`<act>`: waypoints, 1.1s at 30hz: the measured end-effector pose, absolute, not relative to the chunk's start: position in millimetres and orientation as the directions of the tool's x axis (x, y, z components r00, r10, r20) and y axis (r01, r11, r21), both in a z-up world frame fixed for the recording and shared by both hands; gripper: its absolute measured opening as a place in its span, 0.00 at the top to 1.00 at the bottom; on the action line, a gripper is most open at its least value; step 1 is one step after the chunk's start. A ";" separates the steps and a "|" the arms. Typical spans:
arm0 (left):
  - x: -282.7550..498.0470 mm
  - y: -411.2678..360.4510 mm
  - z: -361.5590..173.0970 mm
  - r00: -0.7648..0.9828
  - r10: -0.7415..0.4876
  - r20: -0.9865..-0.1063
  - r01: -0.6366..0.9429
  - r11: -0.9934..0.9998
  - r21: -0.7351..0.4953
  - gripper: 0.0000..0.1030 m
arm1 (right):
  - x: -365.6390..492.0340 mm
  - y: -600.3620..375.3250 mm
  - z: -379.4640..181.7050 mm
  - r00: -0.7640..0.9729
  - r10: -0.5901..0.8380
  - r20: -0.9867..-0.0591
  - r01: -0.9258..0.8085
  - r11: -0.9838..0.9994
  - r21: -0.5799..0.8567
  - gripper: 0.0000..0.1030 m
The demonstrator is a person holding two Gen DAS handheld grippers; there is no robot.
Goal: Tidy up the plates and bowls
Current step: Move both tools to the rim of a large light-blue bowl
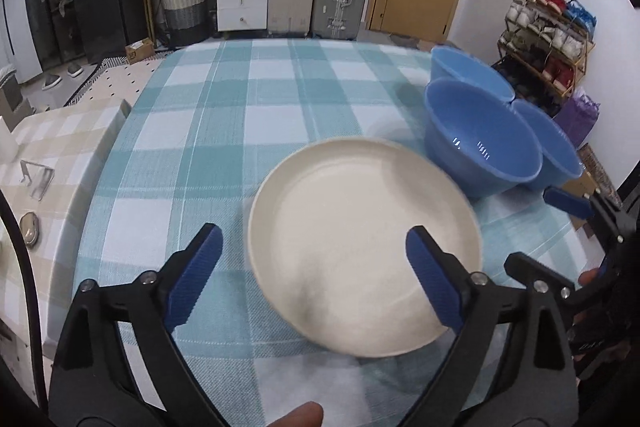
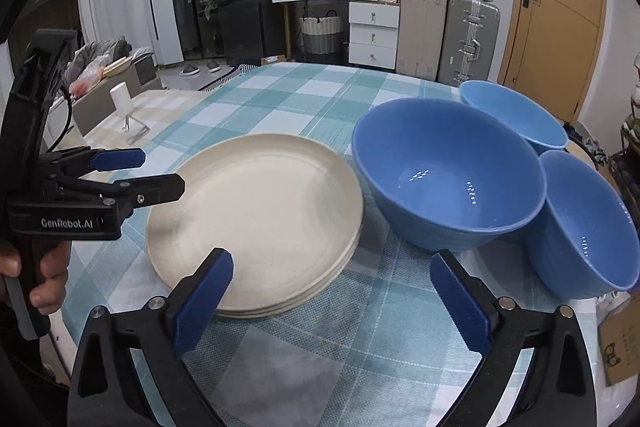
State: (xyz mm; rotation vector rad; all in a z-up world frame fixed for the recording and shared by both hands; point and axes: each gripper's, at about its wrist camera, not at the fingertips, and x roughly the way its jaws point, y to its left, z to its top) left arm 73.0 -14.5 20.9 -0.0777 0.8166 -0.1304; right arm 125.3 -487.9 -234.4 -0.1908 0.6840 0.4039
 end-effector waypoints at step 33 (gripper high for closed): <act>175.4 -134.0 131.5 0.715 -0.294 -0.635 0.279 0.952 -0.127 0.01 | 191.1 -669.5 -99.0 0.832 0.120 -0.542 -0.096 0.993 0.072 0.01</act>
